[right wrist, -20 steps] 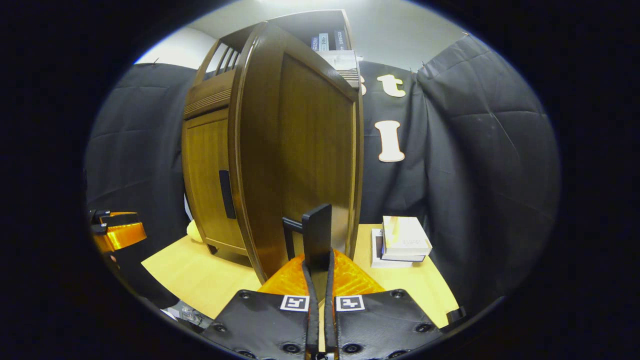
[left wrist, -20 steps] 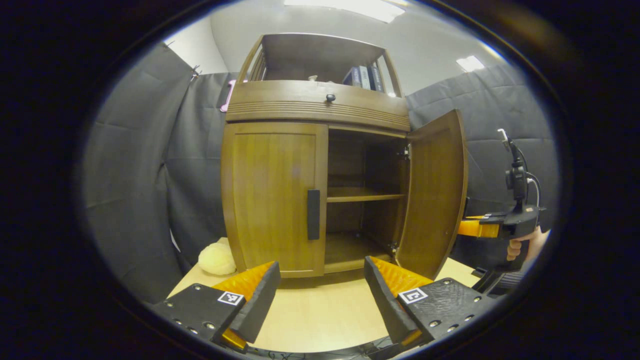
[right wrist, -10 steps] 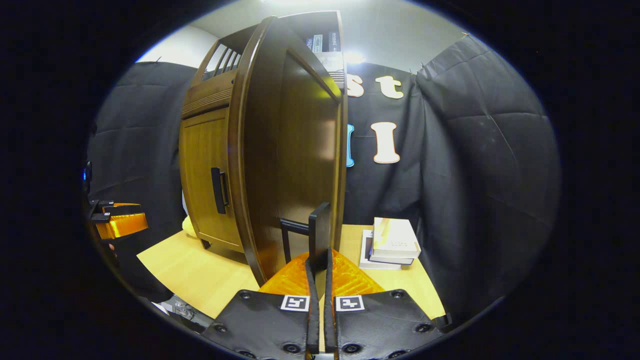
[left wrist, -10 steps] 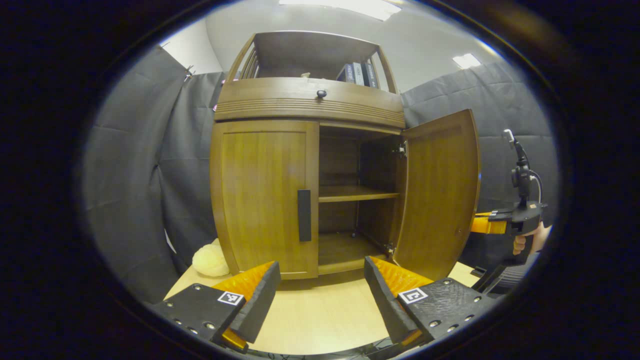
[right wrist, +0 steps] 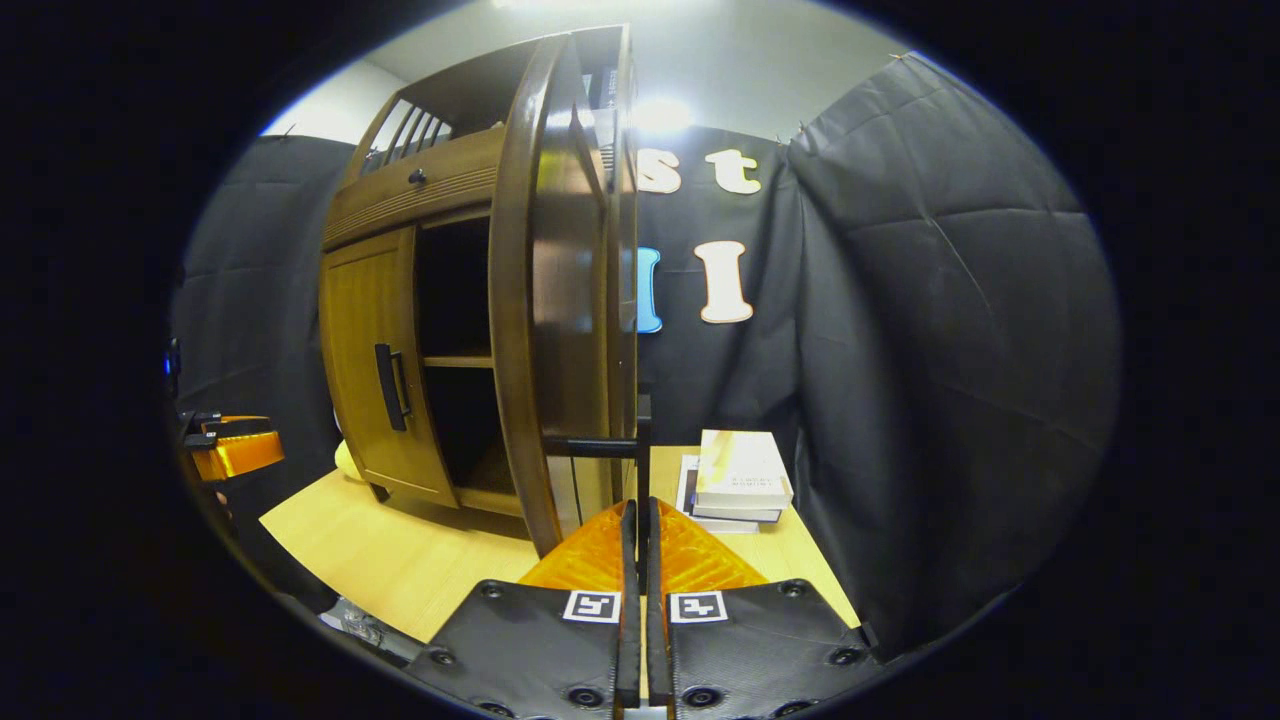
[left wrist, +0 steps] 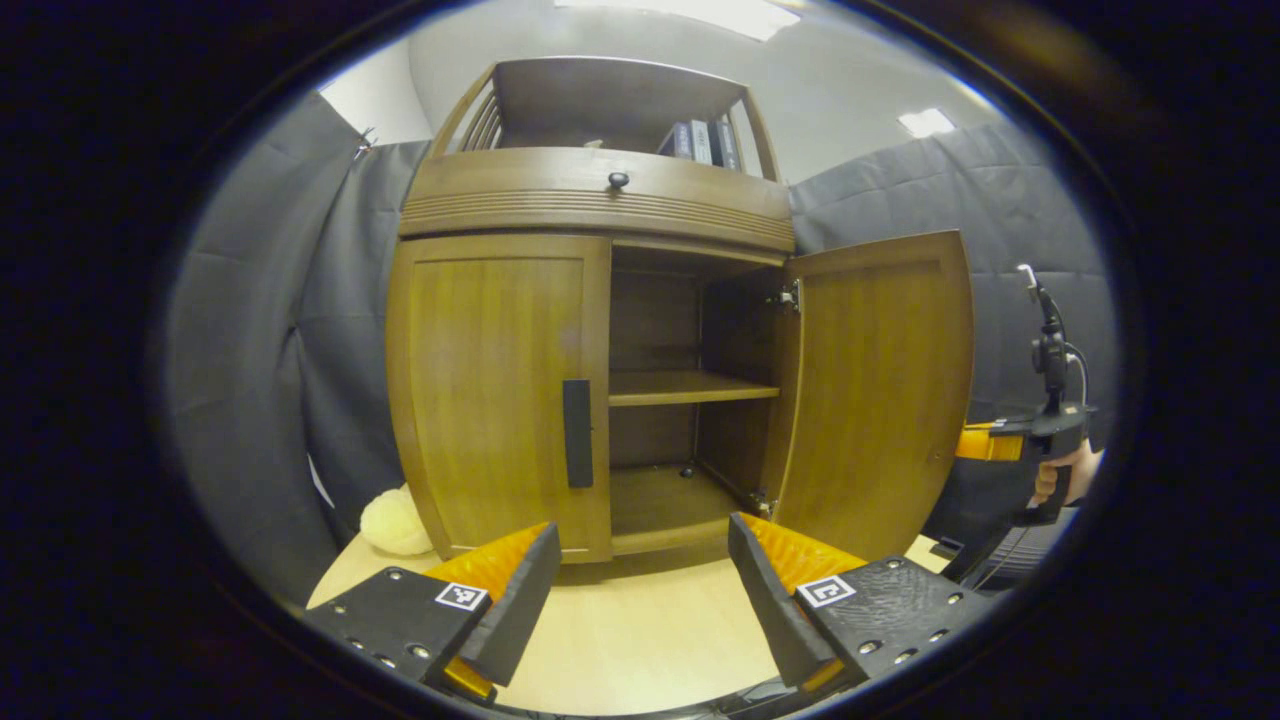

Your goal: Open the right door of the double-door shoe cabinet with the right hand, and open the left door with the left hand.

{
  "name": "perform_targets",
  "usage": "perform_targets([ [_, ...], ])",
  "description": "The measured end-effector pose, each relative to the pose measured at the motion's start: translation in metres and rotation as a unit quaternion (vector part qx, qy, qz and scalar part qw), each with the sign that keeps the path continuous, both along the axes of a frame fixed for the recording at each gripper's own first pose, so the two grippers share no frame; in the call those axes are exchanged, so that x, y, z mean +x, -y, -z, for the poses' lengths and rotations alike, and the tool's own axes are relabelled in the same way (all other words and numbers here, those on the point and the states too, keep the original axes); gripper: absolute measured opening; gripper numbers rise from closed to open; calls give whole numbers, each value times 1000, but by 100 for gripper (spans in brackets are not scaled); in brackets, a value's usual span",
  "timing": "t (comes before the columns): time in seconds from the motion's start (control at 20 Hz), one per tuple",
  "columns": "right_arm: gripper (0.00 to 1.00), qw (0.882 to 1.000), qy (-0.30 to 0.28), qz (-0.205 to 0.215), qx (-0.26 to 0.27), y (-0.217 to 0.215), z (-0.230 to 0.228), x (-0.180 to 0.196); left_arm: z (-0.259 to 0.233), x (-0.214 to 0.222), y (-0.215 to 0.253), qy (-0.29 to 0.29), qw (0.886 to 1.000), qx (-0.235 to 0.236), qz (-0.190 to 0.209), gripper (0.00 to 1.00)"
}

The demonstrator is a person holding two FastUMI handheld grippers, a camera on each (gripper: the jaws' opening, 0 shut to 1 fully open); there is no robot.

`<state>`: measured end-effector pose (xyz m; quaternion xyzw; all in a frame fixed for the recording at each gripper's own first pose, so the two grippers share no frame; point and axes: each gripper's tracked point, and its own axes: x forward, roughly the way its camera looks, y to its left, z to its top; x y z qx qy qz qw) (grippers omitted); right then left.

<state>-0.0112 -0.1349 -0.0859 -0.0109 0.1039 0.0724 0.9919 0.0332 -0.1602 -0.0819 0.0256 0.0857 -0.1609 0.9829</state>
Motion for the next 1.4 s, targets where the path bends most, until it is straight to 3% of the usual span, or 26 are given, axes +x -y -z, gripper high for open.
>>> perform_targets([
  [0.35, 4, 999, -6, 42, 20, 8, 2, -42, 1, 17, -11, -3, 1000, -17, -8, 98],
  [0.55, 0, 998, -2, 65, 23, -7, -3, -77, -13, 53, -33, 22, 999, 3, -31, 94],
  [0.85, 5, 998, 17, 22, 59, -77, -34, -83, -32, 120, -42, 50, 997, 29, -55, 98],
  [0.95, 43, 997, 17, 12, 79, -91, -37, -73, -31, 142, -37, 51, 996, 32, -62, 98],
  [1.1, 100, 997, 9, 46, 64, -97, -27, -56, -22, 172, -33, 46, 996, 25, -70, 98],
  [1.15, 92, 998, 9, 45, 52, -103, -26, -52, -17, 180, -33, 43, 996, 22, -73, 98],
  [1.3, 92, 999, 13, 31, 14, -116, -22, -36, -2, 205, -30, 30, 996, 16, -79, 98],
  [1.35, 98, 999, 15, 26, 10, -120, -23, -30, 3, 211, -28, 26, 997, 14, -76, 98],
  [1.4, 92, 1000, 15, 21, 8, -123, -23, -24, 8, 218, -25, 21, 997, 10, -72, 98],
])
